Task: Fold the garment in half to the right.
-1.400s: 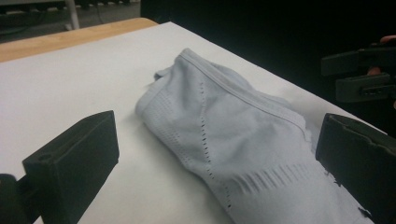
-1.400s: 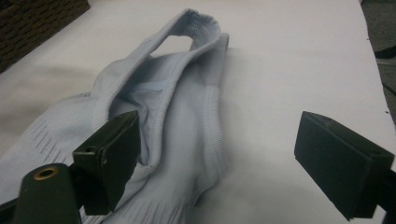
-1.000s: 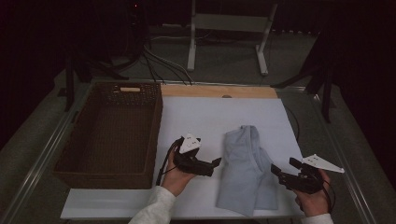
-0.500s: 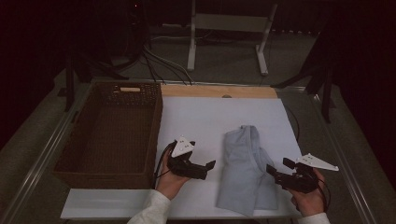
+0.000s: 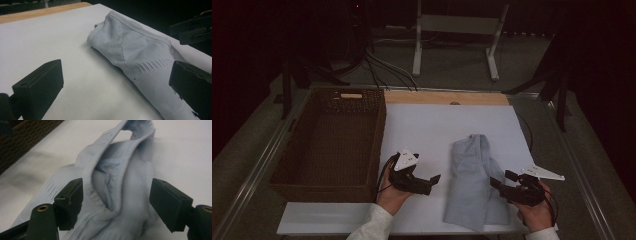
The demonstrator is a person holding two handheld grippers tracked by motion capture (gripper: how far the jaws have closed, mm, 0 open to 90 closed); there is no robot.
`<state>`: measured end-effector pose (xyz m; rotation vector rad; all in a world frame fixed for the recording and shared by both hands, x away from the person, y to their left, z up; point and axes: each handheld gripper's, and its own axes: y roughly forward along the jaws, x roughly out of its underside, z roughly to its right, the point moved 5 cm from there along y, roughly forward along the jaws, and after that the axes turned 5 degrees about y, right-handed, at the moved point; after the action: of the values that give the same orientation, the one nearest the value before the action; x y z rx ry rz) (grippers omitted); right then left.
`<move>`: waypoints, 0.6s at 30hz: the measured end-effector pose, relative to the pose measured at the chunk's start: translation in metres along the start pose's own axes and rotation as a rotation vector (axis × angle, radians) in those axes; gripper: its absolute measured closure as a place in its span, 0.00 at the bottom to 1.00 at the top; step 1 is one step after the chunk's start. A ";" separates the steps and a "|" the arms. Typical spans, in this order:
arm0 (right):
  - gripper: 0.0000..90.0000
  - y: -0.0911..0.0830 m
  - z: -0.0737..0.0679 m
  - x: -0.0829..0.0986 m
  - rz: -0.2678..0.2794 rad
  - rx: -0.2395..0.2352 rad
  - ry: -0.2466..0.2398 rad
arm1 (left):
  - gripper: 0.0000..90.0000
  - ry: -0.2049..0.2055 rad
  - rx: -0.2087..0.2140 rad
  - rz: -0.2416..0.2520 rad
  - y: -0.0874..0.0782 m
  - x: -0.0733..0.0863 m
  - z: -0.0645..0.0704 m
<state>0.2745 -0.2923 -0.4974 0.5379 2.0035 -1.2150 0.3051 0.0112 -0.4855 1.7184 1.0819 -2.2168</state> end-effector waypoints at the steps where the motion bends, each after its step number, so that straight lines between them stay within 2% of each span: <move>1: 0.31 0.001 -0.001 0.000 -0.004 -0.003 -0.001 | 0.00 0.003 0.000 -0.003 0.000 0.000 0.000; 6: 0.29 0.009 -0.007 0.003 -0.035 -0.022 -0.008 | 0.00 -0.004 -0.001 0.006 -0.003 0.000 0.000; 18: 0.23 0.021 -0.008 0.007 -0.098 -0.037 -0.007 | 0.00 -0.011 -0.006 0.014 -0.006 0.000 -0.002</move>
<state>0.2811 -0.2755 -0.5128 0.4211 2.0632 -1.2344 0.3036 0.0161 -0.4829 1.7040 1.0695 -2.2095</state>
